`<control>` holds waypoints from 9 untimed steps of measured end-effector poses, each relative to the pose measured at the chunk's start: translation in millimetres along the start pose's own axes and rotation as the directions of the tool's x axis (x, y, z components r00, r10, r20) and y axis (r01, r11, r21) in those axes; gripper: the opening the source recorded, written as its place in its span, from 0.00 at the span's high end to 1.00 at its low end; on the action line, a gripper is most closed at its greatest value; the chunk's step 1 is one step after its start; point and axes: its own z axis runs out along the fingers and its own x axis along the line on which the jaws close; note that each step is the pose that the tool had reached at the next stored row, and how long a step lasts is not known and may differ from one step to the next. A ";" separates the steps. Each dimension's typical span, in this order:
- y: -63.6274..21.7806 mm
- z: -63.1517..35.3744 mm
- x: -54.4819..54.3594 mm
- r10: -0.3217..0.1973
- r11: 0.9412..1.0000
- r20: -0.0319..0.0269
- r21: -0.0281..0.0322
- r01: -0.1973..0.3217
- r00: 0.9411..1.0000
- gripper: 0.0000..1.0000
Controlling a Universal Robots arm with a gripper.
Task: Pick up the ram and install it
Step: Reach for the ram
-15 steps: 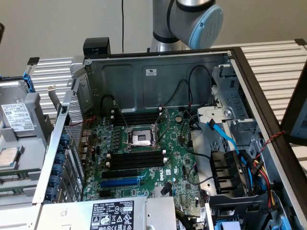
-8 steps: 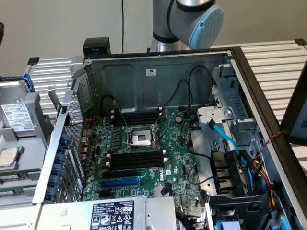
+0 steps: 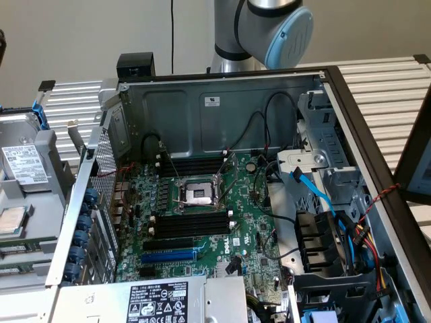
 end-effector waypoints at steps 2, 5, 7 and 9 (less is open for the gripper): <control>0.0 0.2 0.0 -0.037 0.999 -0.001 0.001 0.037 0.999 0.89; 0.0 0.3 0.0 -0.091 0.996 -0.003 0.002 0.091 0.996 0.89; 0.0 0.5 0.0 -0.127 0.992 -0.004 0.002 0.127 0.992 0.89; 0.0 0.6 0.0 -0.163 0.987 -0.005 0.003 0.163 0.987 0.89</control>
